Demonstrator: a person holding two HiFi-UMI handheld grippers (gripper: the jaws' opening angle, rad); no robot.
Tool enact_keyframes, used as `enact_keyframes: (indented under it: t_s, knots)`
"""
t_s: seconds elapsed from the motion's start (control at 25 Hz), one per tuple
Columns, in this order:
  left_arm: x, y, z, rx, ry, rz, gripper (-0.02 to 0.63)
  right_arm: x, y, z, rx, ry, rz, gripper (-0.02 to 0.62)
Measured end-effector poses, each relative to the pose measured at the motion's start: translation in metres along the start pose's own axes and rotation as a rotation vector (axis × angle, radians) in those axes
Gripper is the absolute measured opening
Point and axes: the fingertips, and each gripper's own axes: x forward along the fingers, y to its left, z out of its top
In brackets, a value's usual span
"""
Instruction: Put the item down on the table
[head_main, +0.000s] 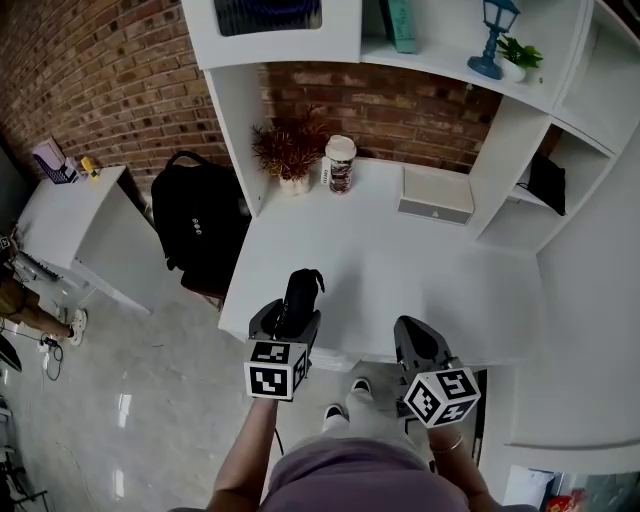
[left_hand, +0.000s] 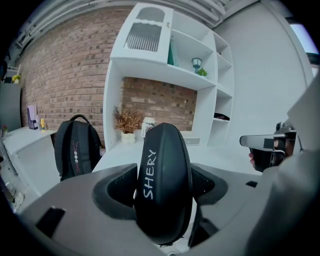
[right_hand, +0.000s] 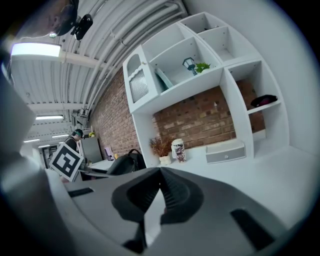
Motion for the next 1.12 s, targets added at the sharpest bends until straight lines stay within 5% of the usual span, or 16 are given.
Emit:
enact_keyframes:
  t_s: [1.12]
  knots:
    - [0.194, -0.034, 0.05, 0.28, 0.133, -0.089, 0.304, 0.057, -0.091, 0.031, 0.002, -0.018, -0.092, 0.002]
